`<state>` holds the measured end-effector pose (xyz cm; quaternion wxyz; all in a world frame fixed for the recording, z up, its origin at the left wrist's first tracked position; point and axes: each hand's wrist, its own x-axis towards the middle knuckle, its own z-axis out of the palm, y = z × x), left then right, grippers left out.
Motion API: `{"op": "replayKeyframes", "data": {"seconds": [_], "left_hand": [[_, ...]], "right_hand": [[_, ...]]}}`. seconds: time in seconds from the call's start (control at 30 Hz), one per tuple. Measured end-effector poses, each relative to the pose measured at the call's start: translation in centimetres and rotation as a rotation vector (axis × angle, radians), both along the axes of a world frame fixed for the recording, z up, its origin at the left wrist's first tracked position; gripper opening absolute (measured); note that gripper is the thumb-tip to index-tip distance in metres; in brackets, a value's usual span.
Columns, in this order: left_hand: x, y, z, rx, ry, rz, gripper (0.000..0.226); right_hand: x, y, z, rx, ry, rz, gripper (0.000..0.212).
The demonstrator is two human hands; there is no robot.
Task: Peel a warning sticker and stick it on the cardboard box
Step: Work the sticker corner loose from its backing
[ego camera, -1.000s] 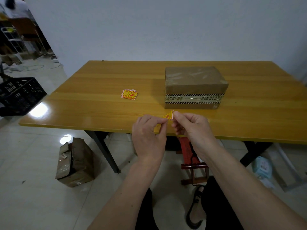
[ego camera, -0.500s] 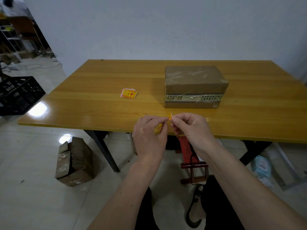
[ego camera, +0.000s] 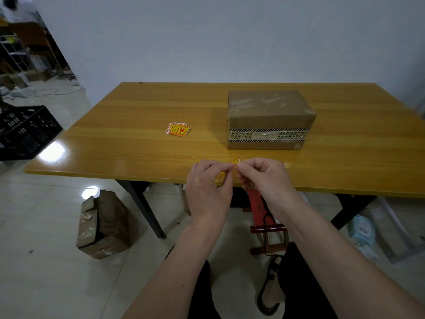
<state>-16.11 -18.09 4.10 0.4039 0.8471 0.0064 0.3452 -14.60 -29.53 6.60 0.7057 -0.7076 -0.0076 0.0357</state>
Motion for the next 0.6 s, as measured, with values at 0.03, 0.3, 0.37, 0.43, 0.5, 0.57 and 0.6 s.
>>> {"op": "replayKeyframes", "data": {"seconds": [0.03,0.3,0.37,0.43,0.5,0.57,0.6], "left_hand": [[-0.01,0.02,0.0,-0.006,0.002,0.001,0.009],[-0.13,0.22,0.24,-0.04,0.027,-0.002,0.012],[-0.2,0.18,0.31,-0.032,0.027,-0.012,0.012],[-0.17,0.17,0.37,-0.03,0.028,-0.019,0.01],[-0.11,0.22,0.48,-0.037,0.035,-0.025,0.009],[-0.09,0.32,0.54,-0.05,0.056,-0.029,0.009],[-0.1,0.4,0.55,-0.058,0.071,-0.027,0.009]], "right_hand": [[-0.04,-0.04,0.03,-0.004,-0.003,0.011,0.021],[-0.04,0.1,0.25,0.066,0.026,0.021,0.019],[-0.01,0.1,0.24,0.038,0.021,0.014,0.019],[0.02,0.14,0.22,0.0,0.012,0.012,0.015],[0.06,0.22,0.21,-0.013,0.008,0.013,0.016],[0.08,0.25,0.24,-0.018,0.01,-0.001,0.018],[0.11,0.24,0.27,-0.018,0.015,-0.014,0.018]]}}
